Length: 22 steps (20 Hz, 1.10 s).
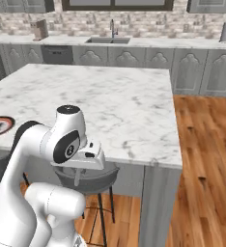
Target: Take the fork and place it on the left side of the plate. Then take the spoon and place it on the right side of the plate. Make sure they're directly next to the plate.
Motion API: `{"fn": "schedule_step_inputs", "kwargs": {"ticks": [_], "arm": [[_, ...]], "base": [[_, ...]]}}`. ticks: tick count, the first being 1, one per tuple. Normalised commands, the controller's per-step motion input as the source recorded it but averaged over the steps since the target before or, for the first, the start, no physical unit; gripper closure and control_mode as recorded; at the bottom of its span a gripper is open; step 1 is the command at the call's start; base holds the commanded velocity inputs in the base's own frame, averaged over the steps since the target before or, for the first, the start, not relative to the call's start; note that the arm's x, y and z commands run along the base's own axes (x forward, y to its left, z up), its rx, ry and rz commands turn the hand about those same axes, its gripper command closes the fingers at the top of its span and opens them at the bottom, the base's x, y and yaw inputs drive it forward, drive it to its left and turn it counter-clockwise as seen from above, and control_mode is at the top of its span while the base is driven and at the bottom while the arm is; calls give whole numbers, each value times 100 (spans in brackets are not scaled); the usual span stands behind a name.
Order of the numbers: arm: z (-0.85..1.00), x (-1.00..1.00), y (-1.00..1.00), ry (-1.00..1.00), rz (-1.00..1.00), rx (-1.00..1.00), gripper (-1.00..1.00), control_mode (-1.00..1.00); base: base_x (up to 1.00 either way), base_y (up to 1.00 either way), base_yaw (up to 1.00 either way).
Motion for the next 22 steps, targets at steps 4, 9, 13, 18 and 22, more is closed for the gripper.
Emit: {"fn": "schedule_step_inputs", "kwargs": {"ticks": [4,9,13,18,22], "arm": [[0,0,0,0,0,0,100,100],[0,0,0,0,0,0,100,100],[0,0,0,0,0,0,100,100],[0,0,0,0,0,0,100,100],[0,0,0,0,0,0,100,100]], "base": [[4,100,0],[28,100,0],[69,100,-4],[88,84,-3],[91,46,0]]}}
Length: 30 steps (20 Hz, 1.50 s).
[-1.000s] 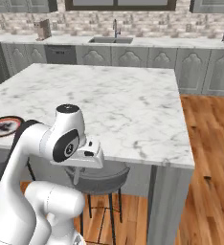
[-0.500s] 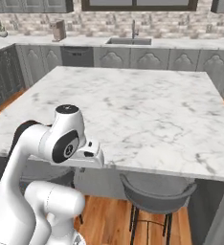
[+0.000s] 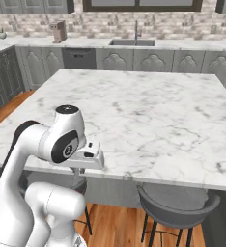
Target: Take the fork and place it on the left side of the plate. Then take the spoon and place it on the right side of the plate. Make sure they're directly next to the plate.
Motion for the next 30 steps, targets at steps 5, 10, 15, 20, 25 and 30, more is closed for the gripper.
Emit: {"fn": "schedule_step_inputs", "kwargs": {"ticks": [5,10,15,20,25,30], "arm": [[-10,54,21,2,0,0,100,-100],[-22,100,62,2,0,0,100,-100],[-31,98,30,5,2,0,100,-100],[-60,63,0,2,8,1,100,-100],[-55,53,2,0,5,0,100,-100],[-41,50,11,0,0,0,100,-100]], "base": [[33,16,0],[0,0,0],[0,0,0],[0,0,0],[0,0,0],[0,0,0]]}}
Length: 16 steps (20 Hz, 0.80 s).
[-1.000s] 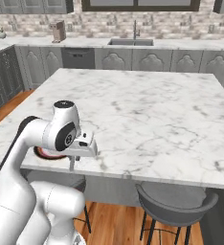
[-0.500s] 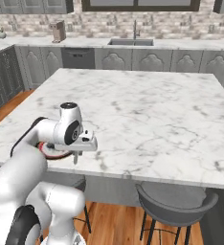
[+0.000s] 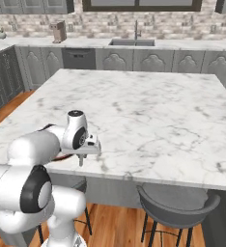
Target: Take the fork and place it on the left side of the plate. Then take the spoon and place it on the right side of the plate. Make sure they're directly next to the plate.
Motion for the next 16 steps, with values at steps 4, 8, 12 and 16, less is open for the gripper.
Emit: {"fn": "schedule_step_inputs", "kwargs": {"ticks": [4,8,12,16], "arm": [[-33,45,18,0,-2,0,100,-100],[-26,35,6,0,0,0,100,-100],[-19,12,0,0,0,0,100,-100],[-16,1,0,0,0,0,100,-100]], "base": [[0,0,0],[0,0,0],[0,0,0],[0,0,0]]}}
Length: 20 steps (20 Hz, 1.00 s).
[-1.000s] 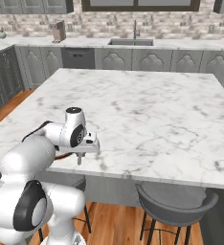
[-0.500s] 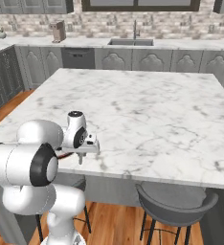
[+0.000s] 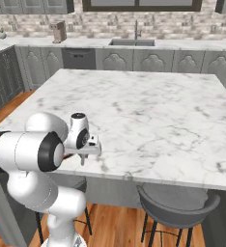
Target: Take the fork and place it on the left side of the plate. Then take the spoon and place it on the right side of the plate. Make sure they're directly next to the plate.
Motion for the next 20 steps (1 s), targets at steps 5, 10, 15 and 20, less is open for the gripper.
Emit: {"fn": "schedule_step_inputs", "kwargs": {"ticks": [5,10,15,20], "arm": [[-24,1,0,2,0,0,100,-100],[-22,0,0,2,-2,0,-100,-100],[-2,-3,-3,0,-2,1,-100,-100],[23,-41,-24,-2,0,4,-100,-100]], "base": [[0,0,0],[0,0,0],[0,0,0],[0,0,0]]}}
